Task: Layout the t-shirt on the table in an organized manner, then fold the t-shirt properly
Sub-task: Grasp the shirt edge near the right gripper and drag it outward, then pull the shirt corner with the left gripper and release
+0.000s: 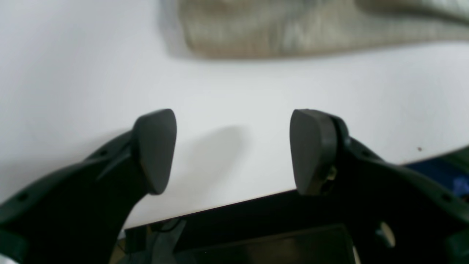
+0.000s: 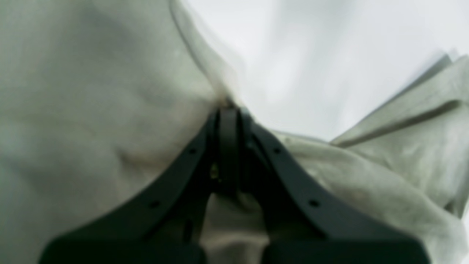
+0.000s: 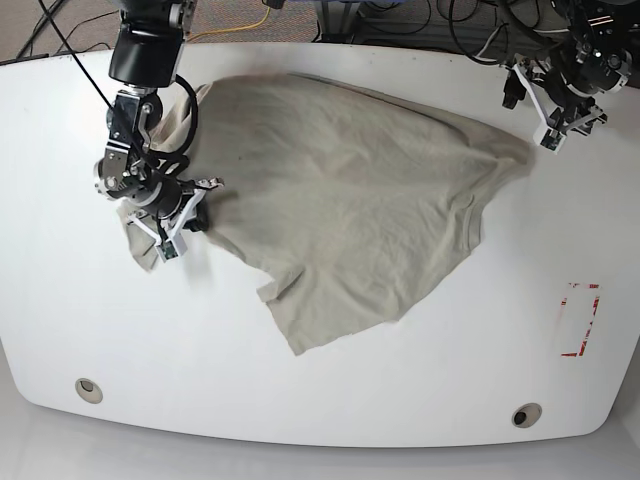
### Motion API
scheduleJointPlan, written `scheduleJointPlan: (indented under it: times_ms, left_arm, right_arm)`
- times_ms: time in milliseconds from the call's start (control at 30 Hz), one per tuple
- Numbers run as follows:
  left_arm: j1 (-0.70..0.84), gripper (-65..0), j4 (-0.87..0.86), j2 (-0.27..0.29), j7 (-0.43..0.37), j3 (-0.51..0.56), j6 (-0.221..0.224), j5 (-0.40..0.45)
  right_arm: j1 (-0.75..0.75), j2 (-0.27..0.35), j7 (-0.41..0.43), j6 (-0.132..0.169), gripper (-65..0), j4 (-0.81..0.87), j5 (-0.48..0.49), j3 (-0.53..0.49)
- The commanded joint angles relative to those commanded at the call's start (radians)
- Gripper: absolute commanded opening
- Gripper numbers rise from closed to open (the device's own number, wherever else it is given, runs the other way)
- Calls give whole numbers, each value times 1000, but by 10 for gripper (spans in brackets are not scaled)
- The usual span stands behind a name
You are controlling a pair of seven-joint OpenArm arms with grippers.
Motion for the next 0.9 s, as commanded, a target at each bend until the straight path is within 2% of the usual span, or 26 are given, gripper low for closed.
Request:
scheduleJointPlan:
  times_ms: [233, 467, 633, 767, 900]
  left_arm:
    - [-49, -206, -2, 68, 2, 20, 0, 0]
    - [-100, -206, -15, 75, 2, 89, 0, 9]
    - [-149, -206, -68, 104, 2, 97, 0, 11]
    - [-203, -206, -158, 107, 2, 98, 0, 57]
    - [-279, -206, -270, 106, -3, 100, 0, 95]
  right_arm:
    - [-18, 8, 0, 0, -650, 0, 0, 21]
    - [-20, 8, 0, 2, -650, 0, 2, 21]
    - [-28, 8, 0, 2, -650, 0, 2, 23]
    - [-57, 2, 0, 0, -650, 29, 0, 83]
    - [-98, 5, 0, 0, -650, 52, 8, 95]
